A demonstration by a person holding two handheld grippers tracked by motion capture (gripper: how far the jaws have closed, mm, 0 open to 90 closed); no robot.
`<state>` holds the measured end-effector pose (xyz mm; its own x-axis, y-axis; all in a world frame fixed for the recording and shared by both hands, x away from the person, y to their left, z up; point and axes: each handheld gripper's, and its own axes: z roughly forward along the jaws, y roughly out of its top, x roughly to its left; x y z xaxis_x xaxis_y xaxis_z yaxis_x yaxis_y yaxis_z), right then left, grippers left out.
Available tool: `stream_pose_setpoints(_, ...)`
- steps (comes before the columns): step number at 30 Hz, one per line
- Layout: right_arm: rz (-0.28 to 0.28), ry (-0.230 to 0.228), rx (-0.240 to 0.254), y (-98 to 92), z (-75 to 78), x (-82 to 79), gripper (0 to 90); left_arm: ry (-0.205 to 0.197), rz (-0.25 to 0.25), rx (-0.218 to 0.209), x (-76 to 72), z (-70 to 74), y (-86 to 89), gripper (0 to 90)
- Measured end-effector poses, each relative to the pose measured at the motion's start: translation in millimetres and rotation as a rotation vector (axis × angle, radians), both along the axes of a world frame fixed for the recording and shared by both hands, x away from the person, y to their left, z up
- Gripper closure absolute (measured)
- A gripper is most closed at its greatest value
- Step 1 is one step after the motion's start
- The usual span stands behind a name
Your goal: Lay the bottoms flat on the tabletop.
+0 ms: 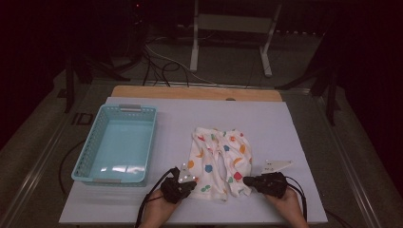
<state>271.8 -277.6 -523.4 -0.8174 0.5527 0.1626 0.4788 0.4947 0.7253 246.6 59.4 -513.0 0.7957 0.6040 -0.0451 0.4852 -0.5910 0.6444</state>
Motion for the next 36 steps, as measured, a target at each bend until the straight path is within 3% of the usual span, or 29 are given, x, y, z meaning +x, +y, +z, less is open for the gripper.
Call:
stream_pose_setpoints(9, 0.027, -0.011, 0.003, -3.6, 11.8, -3.8, 90.0, -0.001, 0.038, -0.027, 0.6, 7.8, 17.4, 90.0)
stream_pose_setpoints(11, 0.036, 0.011, -0.001, -5.8, 11.9, -5.6, 89.8, -0.008, 0.047, -0.020, 0.4, 9.4, 20.7, 90.0)
stream_pose_setpoints(12, 0.040, 0.014, 0.001, -6.5, 12.0, -8.9, 82.9, -0.005, 0.050, -0.028, 0.3, 9.9, 22.4, 90.0)
stream_pose_setpoints(15, 0.059, 0.031, 0.035, -5.2, 13.3, -12.5, 75.7, 0.001, 0.048, -0.027, -0.4, 8.7, 24.4, 90.0)
stream_pose_setpoints(24, 0.064, 0.029, -0.010, 9.5, 3.8, -6.4, 68.8, 0.019, 0.055, -0.019, 2.5, 2.0, 25.1, 90.0)
stream_pose_setpoints(26, 0.057, 0.021, -0.002, 12.8, 2.4, -4.8, 71.5, 0.019, 0.053, -0.021, 2.8, 2.2, 24.8, 90.0)
stream_pose_setpoints(29, 0.067, 0.010, 0.003, 16.3, 1.9, -4.6, 87.6, 0.023, 0.053, -0.028, 2.8, 1.9, 23.3, 90.0)
stream_pose_setpoints(34, 0.058, 0.008, 0.005, 10.9, 7.0, -6.5, 88.6, 0.022, 0.048, -0.036, 1.4, 3.1, 21.9, 90.0)
stream_pose_setpoints(36, 0.048, -0.004, 0.033, 5.7, 16.8, -10.3, 88.5, 0.019, 0.050, -0.053, 2.1, 6.0, 22.0, 90.0)
